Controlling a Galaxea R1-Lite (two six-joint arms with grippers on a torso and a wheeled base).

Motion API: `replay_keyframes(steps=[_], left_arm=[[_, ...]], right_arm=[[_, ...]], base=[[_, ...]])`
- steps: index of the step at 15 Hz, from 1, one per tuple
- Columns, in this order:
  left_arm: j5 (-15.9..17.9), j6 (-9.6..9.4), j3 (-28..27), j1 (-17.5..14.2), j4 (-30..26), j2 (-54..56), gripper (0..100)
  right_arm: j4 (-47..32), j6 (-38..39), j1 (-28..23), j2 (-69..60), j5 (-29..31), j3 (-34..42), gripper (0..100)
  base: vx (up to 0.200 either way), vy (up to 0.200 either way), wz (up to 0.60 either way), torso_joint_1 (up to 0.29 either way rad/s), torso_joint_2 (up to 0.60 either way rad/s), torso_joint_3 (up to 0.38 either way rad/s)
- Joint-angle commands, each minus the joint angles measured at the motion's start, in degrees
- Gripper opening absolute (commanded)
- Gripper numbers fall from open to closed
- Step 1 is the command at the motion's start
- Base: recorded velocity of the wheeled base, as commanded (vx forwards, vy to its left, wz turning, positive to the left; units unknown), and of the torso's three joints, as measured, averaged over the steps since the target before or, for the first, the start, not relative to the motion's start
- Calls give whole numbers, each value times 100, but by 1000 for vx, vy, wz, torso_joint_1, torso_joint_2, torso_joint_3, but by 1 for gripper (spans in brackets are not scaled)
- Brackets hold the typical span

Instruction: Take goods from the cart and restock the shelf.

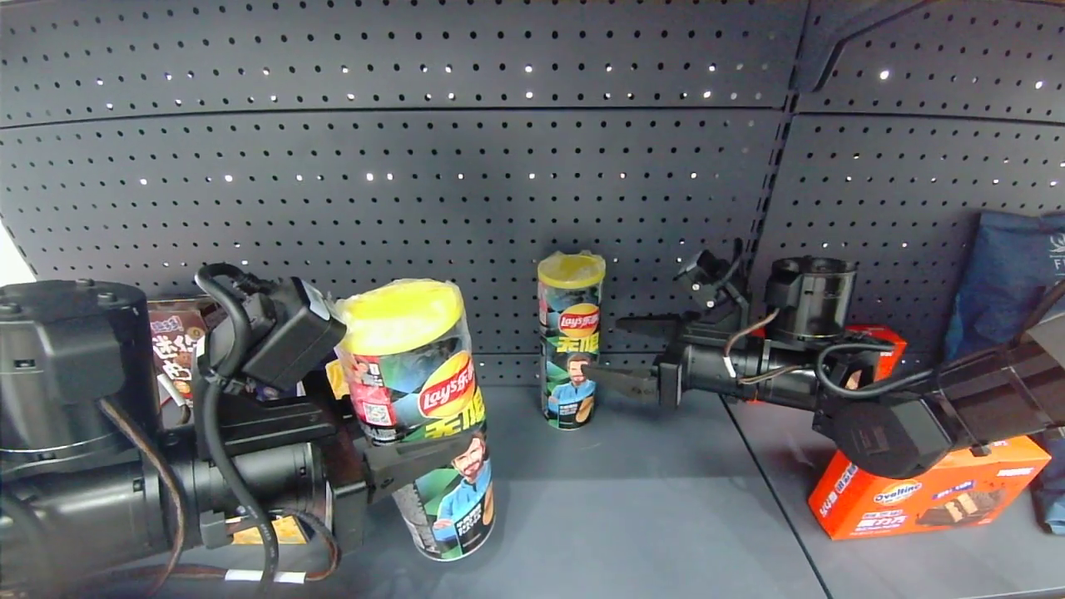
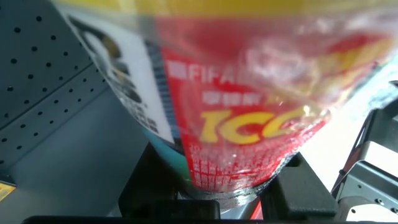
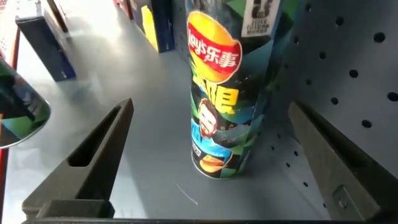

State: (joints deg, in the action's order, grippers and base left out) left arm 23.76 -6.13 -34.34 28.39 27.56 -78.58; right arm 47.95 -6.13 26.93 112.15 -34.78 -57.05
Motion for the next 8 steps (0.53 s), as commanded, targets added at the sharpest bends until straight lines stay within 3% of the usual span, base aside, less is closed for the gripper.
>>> replay_keyframes(steps=[1, 8], left_arm=[[6, -2, 6, 0, 3, -8, 0], [15, -2, 6, -9, 3, -8, 0]], right_arm=[[-251, -2, -3, 26, 6, -148, 100], [-1059, -11, 14, 131, 15, -887, 100]], base=[[0, 0, 0, 0, 0, 0], [0, 0, 0, 0, 0, 0]])
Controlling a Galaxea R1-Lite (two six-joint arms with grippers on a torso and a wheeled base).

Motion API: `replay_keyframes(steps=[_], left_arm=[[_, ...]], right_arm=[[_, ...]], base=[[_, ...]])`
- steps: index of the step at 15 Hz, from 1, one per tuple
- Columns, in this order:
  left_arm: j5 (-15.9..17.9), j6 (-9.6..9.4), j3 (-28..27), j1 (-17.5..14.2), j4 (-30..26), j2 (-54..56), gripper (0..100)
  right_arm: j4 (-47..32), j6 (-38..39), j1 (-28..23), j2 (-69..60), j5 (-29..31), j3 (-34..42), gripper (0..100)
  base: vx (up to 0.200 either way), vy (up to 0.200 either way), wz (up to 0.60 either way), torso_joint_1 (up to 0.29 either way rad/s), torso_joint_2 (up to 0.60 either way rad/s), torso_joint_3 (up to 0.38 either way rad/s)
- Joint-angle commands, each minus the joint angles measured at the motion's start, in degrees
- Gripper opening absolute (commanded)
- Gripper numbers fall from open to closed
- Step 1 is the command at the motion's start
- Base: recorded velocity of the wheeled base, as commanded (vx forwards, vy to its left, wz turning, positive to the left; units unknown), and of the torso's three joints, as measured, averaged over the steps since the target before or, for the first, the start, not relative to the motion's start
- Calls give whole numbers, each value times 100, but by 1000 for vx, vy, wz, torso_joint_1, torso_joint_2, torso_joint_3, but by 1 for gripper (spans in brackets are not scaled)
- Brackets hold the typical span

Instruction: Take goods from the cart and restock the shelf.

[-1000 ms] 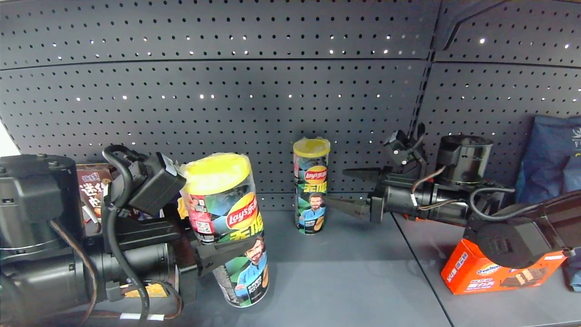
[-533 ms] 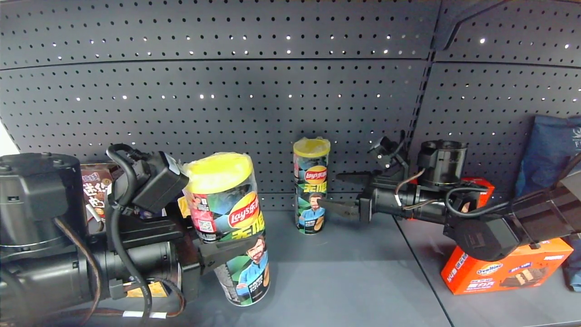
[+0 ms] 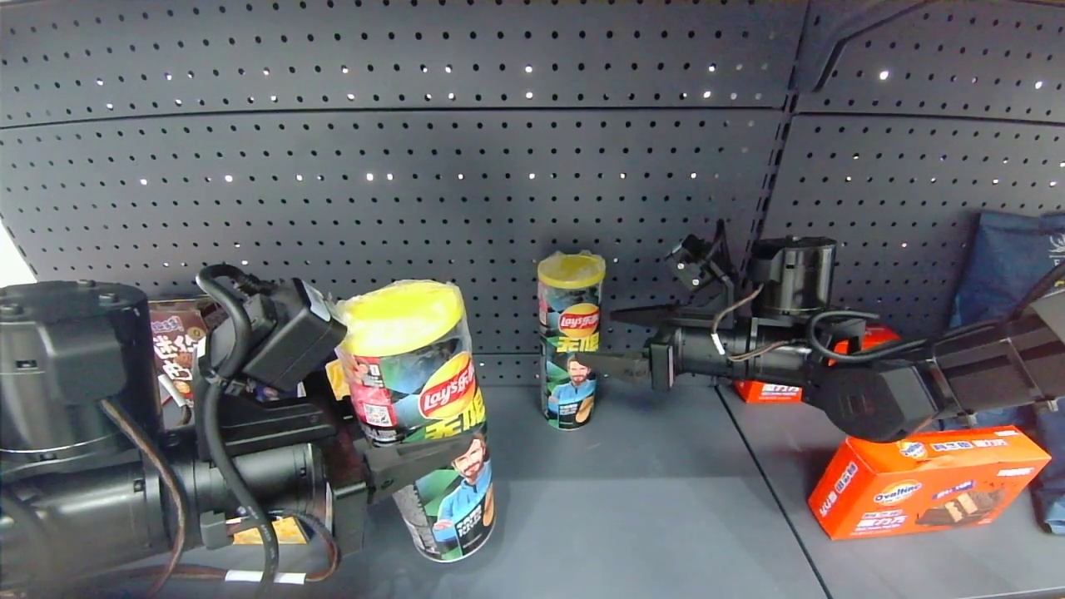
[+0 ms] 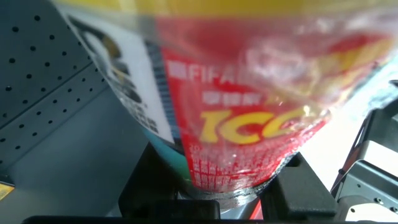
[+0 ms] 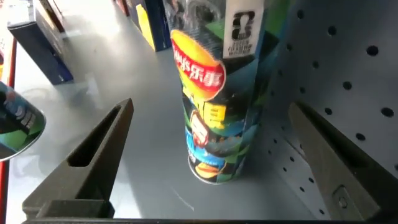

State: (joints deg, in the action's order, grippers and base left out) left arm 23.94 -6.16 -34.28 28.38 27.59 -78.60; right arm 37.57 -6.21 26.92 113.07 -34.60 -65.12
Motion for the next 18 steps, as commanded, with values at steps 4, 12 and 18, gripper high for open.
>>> replay_keyframes(steps=[4, 12, 18], left_arm=[[-4, 0, 9, -8, 1, -6, 0], [58, 0, 18, -131, 1, -6, 0], [58, 0, 27, -140, 1, -6, 0]], right_arm=[[-13, -4, 86, 216, -3, -80, 100], [31, -4, 138, 682, -3, -211, 100], [22, -4, 191, 989, 41, -466, 100]], base=[[0, 0, 0, 0, 0, 0], [0, 0, 0, 0, 0, 0], [0, 0, 0, 0, 0, 0]])
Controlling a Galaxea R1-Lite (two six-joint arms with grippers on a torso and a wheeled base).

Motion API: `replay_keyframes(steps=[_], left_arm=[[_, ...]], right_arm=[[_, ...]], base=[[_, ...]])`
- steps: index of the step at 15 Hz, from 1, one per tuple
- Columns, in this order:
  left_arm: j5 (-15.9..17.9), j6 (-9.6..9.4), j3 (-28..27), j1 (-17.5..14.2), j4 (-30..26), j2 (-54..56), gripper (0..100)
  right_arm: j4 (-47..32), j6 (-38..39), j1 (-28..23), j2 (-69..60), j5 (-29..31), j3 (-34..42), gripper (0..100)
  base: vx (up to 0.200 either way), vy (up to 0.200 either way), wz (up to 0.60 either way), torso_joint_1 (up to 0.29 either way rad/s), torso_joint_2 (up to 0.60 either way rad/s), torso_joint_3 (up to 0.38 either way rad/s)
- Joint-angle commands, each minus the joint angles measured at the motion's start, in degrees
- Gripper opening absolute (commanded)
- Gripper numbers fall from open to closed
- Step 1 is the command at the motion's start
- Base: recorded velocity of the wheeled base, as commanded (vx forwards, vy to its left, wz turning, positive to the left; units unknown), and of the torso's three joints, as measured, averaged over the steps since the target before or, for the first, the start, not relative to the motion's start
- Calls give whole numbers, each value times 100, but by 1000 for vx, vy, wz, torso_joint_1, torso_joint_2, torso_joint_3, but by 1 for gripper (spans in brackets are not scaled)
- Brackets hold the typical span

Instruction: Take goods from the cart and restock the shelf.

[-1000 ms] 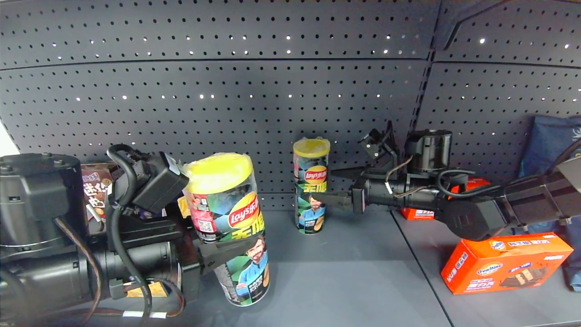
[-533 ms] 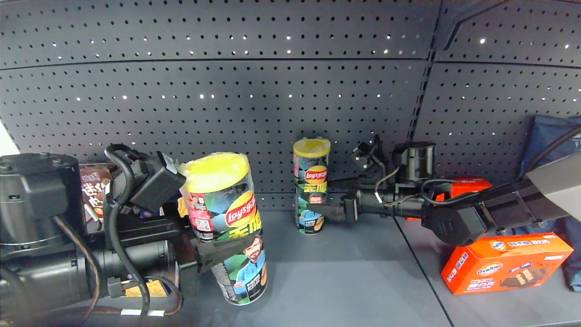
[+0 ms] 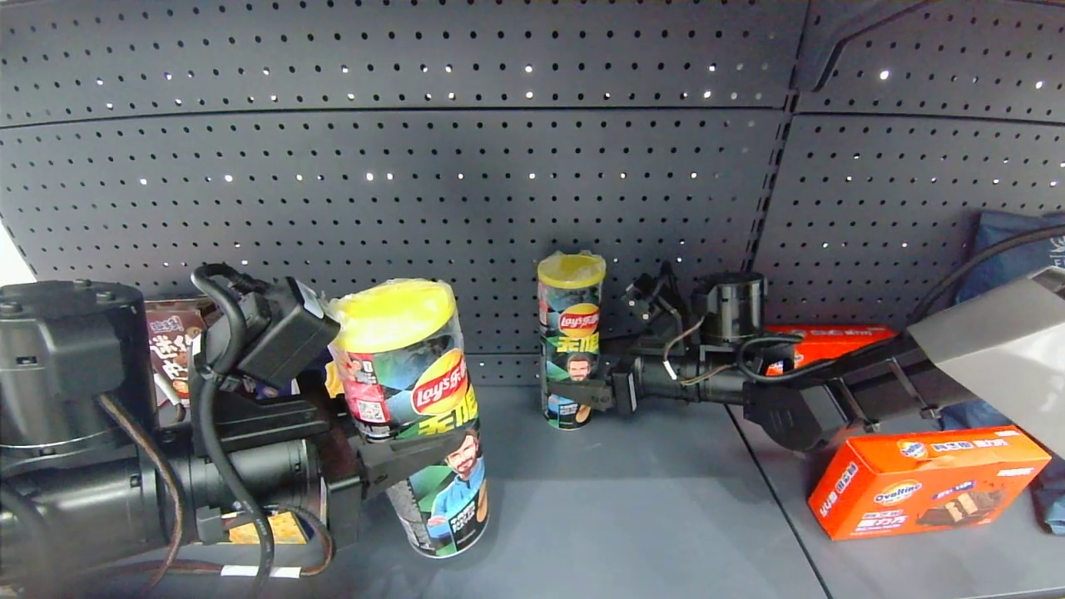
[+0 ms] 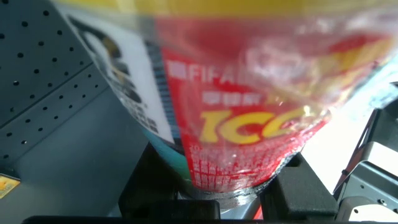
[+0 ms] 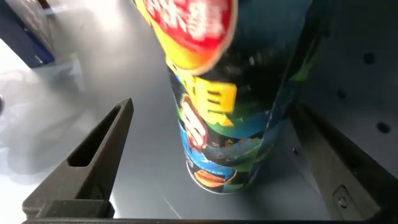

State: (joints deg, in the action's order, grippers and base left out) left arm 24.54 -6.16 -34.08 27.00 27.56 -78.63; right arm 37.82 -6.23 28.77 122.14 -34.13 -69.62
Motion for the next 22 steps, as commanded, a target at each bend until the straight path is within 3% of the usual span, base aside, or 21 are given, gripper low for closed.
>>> replay_keyframes(steps=[1, 6, 7, 14, 22], left_arm=[[-2, 0, -2, -2, 3, -3, 0], [-2, 0, 7, -11, 3, -3, 0], [-2, 0, 16, -46, 3, -3, 0], [-2, 0, 25, -63, 3, -3, 0], [-2, 0, -10, -72, 3, 6, 0]], right_arm=[[7, -1, 6, 126, 3, -16, 100], [51, -1, 50, 355, 82, -271, 100], [59, 16, 85, 355, 100, -289, 0], [103, 16, 261, 3, 214, 98, 0], [103, 52, 770, -1465, 443, 1645, 0]], base=[[0, 0, 0, 0, 0, 0], [0, 0, 0, 0, 0, 0], [0, 0, 0, 0, 0, 0], [0, 0, 0, 0, 0, 0], [0, 0, 0, 0, 0, 0]])
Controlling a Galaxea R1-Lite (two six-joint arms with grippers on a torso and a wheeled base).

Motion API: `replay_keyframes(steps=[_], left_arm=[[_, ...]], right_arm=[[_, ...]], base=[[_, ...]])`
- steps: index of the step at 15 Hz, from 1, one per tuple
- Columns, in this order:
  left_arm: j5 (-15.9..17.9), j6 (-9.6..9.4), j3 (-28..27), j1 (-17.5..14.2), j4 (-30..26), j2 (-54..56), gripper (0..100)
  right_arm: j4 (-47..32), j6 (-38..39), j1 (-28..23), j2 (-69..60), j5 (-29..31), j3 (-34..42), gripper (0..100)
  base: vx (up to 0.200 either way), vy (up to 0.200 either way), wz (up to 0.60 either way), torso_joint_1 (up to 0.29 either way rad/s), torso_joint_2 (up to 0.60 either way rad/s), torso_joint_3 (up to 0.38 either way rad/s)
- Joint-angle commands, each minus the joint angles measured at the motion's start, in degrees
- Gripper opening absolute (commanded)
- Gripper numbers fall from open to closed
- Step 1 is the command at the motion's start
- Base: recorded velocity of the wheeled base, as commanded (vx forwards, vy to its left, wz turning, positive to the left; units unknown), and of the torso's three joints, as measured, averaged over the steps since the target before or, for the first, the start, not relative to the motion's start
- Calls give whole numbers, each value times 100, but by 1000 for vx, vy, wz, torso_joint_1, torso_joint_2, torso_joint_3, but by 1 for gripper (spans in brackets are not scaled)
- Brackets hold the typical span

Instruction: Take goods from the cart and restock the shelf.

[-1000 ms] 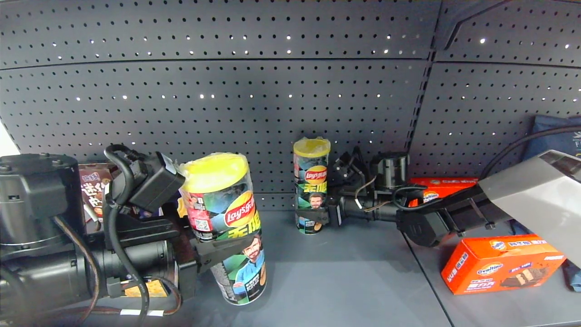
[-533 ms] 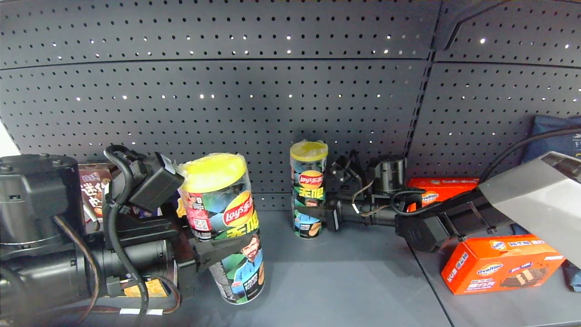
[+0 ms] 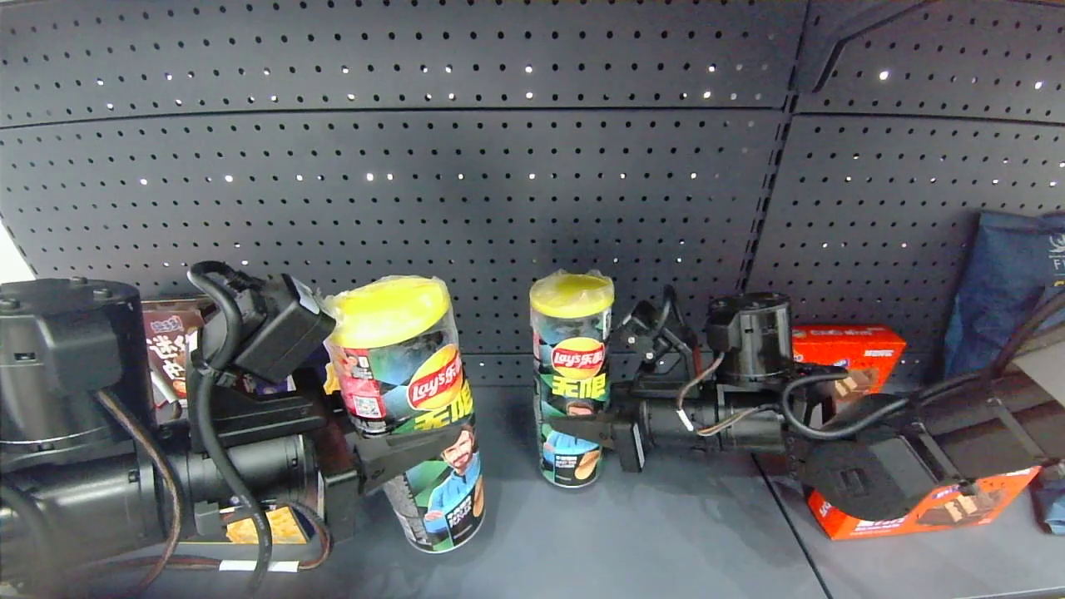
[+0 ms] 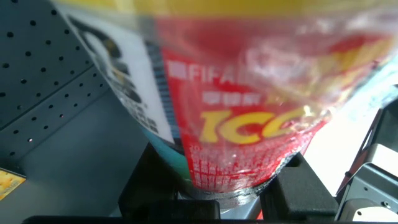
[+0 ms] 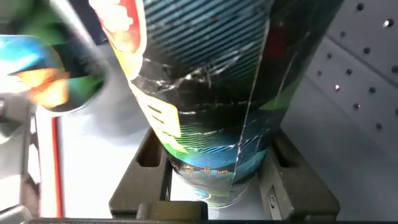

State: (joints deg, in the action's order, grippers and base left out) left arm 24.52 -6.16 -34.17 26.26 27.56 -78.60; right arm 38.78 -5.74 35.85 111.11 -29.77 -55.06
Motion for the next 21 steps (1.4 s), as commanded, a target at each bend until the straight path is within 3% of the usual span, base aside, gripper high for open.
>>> replay_keyframes(steps=[1, 3, 8, 12, 21], left_arm=[[1, 0, 7, 2, 3, 3, 0], [1, 0, -11, 2, 3, 3, 0], [-8, 0, 7, 2, 3, -15, 0], [-26, -8, -20, 2, 3, -67, 0], [-26, -8, 16, 2, 3, -76, 0]], right_arm=[[112, 12, 133, -652, 112, 576, 0], [561, 12, 203, -1056, 129, 1332, 0], [1413, 12, 326, -1319, 279, 2378, 0], [1844, 258, 572, -1249, 340, 2676, 0], [2108, 267, 616, -704, 340, 2580, 0]], base=[[0, 0, 0, 0, 0, 0], [0, 0, 0, 0, 0, 0], [0, 0, 0, 0, 0, 0], [0, 0, 0, 0, 0, 0], [0, 0, 0, 0, 0, 0]])
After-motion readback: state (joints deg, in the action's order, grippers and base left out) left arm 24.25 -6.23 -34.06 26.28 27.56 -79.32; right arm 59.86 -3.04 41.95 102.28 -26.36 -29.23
